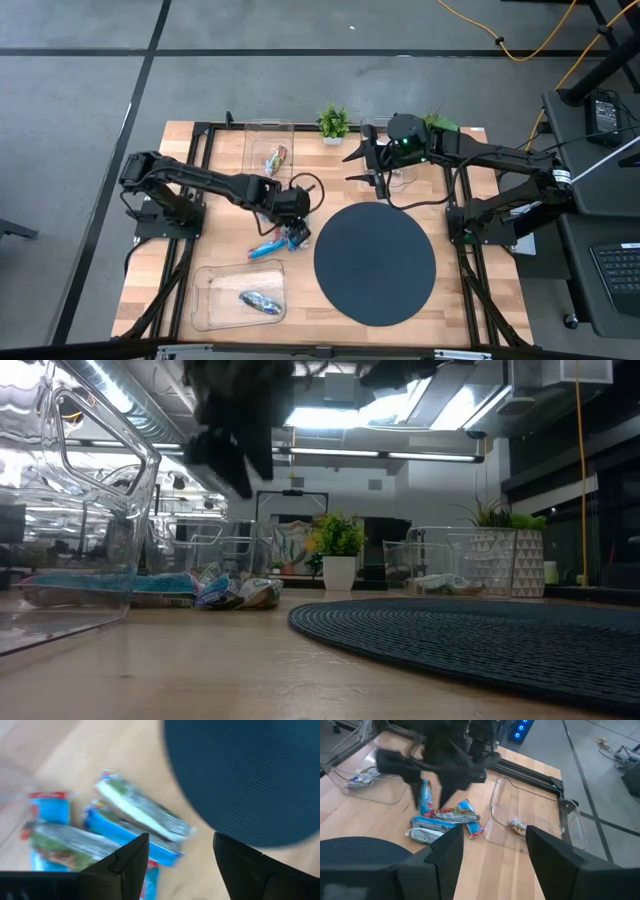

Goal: Pick and place Granola Bars by type
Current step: Put the blue granola bar into the bottom transparent bin

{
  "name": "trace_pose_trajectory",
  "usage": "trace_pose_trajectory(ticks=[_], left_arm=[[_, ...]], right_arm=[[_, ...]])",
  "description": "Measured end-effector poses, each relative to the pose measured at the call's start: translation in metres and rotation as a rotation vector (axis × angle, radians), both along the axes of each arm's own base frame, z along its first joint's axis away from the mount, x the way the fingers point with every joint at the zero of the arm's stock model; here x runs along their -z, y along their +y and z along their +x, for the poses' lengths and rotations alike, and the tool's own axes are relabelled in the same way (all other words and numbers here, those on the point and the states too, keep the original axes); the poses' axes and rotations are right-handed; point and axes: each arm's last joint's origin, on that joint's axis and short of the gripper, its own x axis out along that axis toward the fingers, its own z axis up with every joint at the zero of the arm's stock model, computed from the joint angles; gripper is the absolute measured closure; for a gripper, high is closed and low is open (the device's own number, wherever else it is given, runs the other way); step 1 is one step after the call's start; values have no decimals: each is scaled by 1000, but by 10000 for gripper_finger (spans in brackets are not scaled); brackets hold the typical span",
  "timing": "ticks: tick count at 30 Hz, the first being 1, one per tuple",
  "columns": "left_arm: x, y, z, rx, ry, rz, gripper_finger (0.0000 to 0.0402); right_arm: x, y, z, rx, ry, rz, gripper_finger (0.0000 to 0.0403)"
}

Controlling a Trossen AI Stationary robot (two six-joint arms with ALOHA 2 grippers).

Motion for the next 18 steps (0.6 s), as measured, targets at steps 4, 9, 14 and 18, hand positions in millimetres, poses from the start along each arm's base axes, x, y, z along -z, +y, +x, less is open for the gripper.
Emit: trace_pose_trajectory(ticks=[4, 9, 14, 18], left_arm=[[17, 14, -6, -74, 56, -40, 189], [32, 20, -6, -68, 20, -95, 167], [43, 21, -5, -74, 42, -92, 140], [56, 20, -4, -90, 90, -117, 126]], right_arm=[[1, -3, -2, -16, 9, 19, 186], [2, -8, -3, -2, 16, 23, 186], [2, -11, -4, 12, 17, 23, 186], [2, -13, -4, 17, 15, 23, 186]])
